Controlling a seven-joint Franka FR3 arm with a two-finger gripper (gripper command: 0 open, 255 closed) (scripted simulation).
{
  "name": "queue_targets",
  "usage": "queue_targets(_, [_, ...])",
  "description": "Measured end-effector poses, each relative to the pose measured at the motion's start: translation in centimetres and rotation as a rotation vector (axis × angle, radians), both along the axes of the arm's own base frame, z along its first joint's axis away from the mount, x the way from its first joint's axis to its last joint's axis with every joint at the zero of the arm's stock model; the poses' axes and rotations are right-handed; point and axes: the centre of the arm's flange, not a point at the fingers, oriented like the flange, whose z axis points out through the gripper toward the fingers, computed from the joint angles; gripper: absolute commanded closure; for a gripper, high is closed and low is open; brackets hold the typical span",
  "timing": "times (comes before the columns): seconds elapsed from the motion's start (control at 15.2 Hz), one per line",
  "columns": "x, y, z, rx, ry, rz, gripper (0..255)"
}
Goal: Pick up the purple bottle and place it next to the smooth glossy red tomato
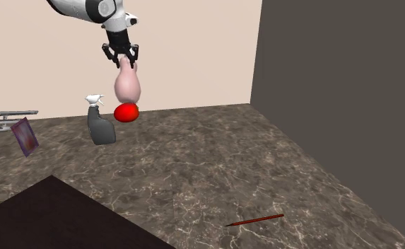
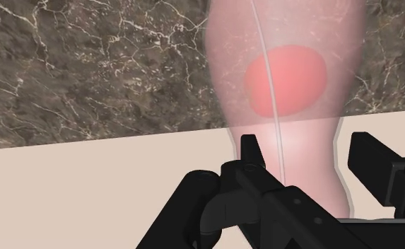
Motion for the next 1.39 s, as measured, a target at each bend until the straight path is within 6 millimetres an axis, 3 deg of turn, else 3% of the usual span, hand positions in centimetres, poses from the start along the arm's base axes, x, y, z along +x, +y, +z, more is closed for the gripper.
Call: queue_targets(1.39, [0.1, 0.1, -11.1, 0.0, 0.0, 0.0, 255])
